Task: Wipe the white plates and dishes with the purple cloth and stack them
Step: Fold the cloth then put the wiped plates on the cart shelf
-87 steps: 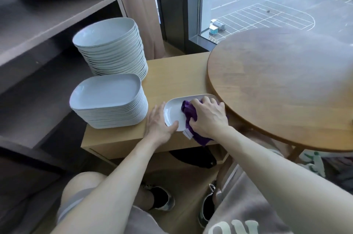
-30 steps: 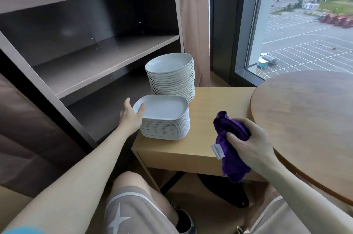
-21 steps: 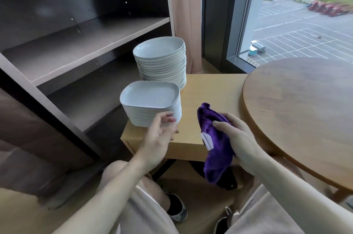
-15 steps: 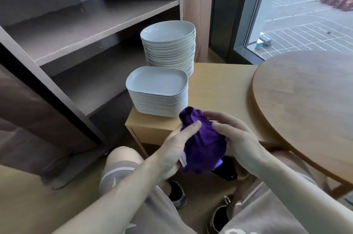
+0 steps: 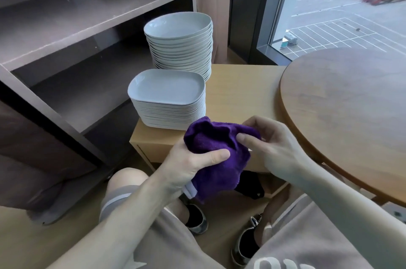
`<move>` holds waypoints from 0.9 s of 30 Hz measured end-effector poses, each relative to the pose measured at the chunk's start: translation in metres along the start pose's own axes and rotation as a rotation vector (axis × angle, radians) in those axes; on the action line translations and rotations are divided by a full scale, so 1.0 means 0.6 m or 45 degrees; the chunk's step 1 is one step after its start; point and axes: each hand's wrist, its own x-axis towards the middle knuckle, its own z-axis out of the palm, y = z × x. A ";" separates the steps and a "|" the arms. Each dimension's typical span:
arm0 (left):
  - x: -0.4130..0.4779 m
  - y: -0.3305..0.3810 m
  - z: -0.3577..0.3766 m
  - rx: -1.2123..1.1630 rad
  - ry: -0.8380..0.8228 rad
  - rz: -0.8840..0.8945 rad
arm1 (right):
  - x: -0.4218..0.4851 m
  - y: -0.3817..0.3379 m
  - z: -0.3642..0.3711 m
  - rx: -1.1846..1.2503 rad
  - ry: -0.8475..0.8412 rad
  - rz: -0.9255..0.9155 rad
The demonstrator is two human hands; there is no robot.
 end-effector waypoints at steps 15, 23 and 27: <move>-0.002 -0.008 -0.013 0.400 -0.291 -0.292 | 0.012 -0.013 -0.029 0.698 0.172 0.096; 0.000 -0.013 -0.008 0.215 -0.066 -0.150 | 0.014 -0.015 -0.045 0.484 -0.265 -0.002; -0.004 -0.003 -0.001 -0.107 -0.087 -0.081 | 0.016 0.007 -0.055 0.230 -0.405 0.302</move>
